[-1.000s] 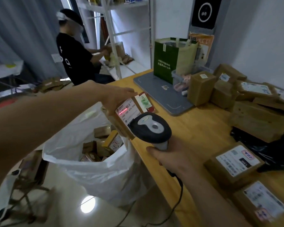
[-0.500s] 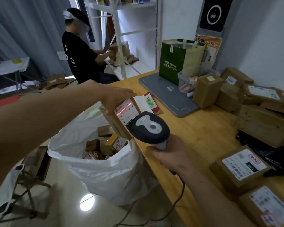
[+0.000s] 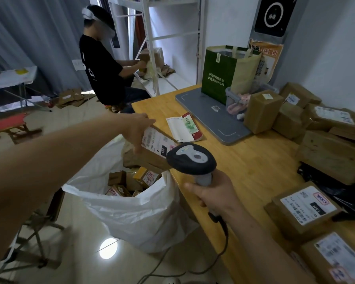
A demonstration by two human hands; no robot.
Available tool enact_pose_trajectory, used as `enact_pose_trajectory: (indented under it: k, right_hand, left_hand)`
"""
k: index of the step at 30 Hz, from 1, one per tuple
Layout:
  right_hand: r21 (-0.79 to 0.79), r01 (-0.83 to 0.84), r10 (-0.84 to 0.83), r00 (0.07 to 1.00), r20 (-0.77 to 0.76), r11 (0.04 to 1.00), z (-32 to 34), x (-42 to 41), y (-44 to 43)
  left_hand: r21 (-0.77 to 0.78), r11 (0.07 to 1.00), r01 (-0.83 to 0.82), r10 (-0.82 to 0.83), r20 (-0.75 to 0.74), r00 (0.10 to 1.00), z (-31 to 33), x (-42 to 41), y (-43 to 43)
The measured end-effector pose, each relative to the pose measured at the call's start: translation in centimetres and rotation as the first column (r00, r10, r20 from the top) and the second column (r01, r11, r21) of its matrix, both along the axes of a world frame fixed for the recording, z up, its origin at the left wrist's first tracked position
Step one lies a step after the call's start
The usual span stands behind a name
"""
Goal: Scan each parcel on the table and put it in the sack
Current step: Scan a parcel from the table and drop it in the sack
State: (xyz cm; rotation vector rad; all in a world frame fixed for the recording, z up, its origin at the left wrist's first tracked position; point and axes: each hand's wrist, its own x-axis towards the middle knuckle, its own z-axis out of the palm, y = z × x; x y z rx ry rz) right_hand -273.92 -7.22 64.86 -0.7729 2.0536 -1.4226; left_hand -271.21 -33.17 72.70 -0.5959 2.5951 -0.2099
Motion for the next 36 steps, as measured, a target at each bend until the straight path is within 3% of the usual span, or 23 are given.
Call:
enact_pose_trajectory:
  k: [3, 9, 13, 16, 19, 23, 27, 31, 36]
  right_hand:
    - [-0.008, 0.072, -0.07, 0.989, 0.13, 0.997, -0.5, -0.3, 0.6]
    - [0.018, 0.234, -0.229, 0.93, 0.287, 0.972, -1.8, -1.3, 1.6]
    - [0.007, 0.354, -0.335, 0.878, 0.342, 0.935, -2.2, -1.9, 2.8]
    - [-0.033, 0.503, -0.455, 0.806, 0.378, 0.864, -2.2, -2.4, 4.4]
    - [-0.043, 0.659, -0.581, 0.691, 0.43, 0.751, -2.4, -2.9, 7.0]
    - [0.005, 0.817, -0.72, 0.505, 0.477, 0.577, -2.8, -3.5, 11.6]
    - [-0.017, 0.898, -0.772, 0.388, 0.503, 0.441, -2.6, -3.4, 15.9]
    - [-0.029, 0.937, -0.784, 0.308, 0.54, 0.349, -2.5, -2.9, 19.3]
    - [-0.012, 0.936, -0.791, 0.305, 0.53, 0.353, -2.5, -2.8, 21.3]
  left_hand:
    - [-0.044, 0.977, -0.208, 0.208, 0.01, 0.978, -3.7, 2.2, -2.1]
    - [0.005, 0.899, -0.438, 0.437, -0.101, 0.894, -10.6, 5.8, -5.8]
    - [0.161, 0.821, -0.547, 0.566, -0.103, 0.818, -14.2, 5.1, -3.6]
    - [0.335, 0.863, -0.379, 0.472, -0.264, 0.841, -15.3, 1.2, 1.2]
    - [0.386, 0.919, -0.084, 0.252, -0.411, 0.876, -15.2, -4.4, 8.3]
    - [0.556, 0.8, 0.227, 0.051, -0.439, 0.897, -14.6, -9.7, 19.4]
    - [0.702, 0.671, 0.238, -0.055, -0.273, 0.96, -15.6, -12.3, 29.0]
    - [0.624, 0.769, 0.141, -0.05, -0.161, 0.986, -17.6, -14.0, 34.6]
    - [0.529, 0.838, 0.136, -0.04, -0.189, 0.981, -18.6, -14.5, 35.4]
